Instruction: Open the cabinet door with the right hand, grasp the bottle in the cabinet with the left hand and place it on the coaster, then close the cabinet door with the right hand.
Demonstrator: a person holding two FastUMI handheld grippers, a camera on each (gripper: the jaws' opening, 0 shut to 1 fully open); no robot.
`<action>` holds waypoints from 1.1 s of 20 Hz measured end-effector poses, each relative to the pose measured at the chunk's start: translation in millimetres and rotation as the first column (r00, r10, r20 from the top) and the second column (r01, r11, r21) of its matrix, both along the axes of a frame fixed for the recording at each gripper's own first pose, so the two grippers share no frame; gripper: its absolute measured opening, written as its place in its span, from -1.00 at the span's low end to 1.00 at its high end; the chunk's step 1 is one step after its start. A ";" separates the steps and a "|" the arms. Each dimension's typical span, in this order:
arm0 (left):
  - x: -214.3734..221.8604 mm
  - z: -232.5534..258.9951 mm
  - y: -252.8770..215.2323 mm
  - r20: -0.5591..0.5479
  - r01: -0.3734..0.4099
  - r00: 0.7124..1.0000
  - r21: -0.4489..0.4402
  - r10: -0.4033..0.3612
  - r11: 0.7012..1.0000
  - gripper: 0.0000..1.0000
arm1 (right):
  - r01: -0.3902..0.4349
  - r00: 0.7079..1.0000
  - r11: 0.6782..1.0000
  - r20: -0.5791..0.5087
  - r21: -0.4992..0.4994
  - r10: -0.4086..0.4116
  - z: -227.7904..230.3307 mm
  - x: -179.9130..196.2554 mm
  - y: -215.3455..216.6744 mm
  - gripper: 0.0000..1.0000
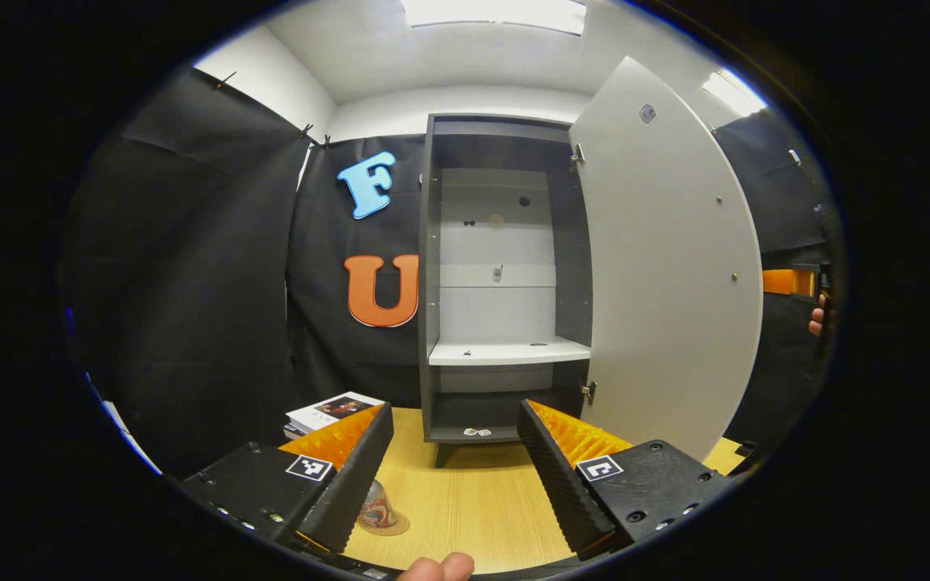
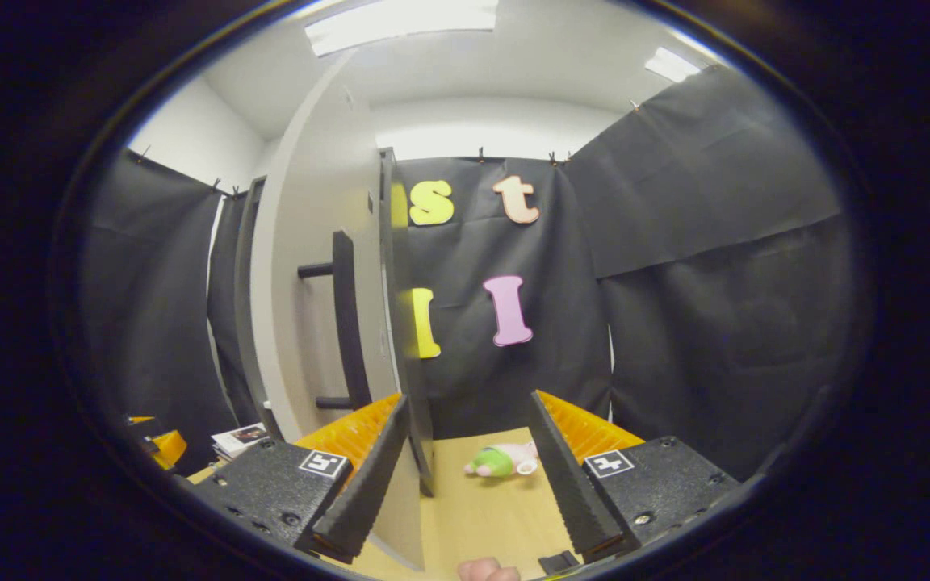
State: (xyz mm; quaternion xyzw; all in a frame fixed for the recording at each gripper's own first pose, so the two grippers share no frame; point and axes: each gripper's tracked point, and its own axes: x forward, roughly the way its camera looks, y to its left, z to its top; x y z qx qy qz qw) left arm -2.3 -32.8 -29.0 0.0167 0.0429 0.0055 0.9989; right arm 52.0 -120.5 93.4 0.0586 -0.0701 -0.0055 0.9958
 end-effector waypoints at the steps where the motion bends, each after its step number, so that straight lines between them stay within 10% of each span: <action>1: -1.9 -0.7 0.0 -0.004 -0.001 1.000 -0.001 0.001 1.000 0.88 | -0.013 1.000 1.000 0.010 0.006 0.013 4.2 3.5 3.1 0.84; 22: -12.8 -9.6 18.7 -0.016 0.020 1.000 -0.009 -0.020 1.000 0.88 | -0.207 0.978 0.978 0.032 -0.041 0.208 10.8 3.6 122.9 0.77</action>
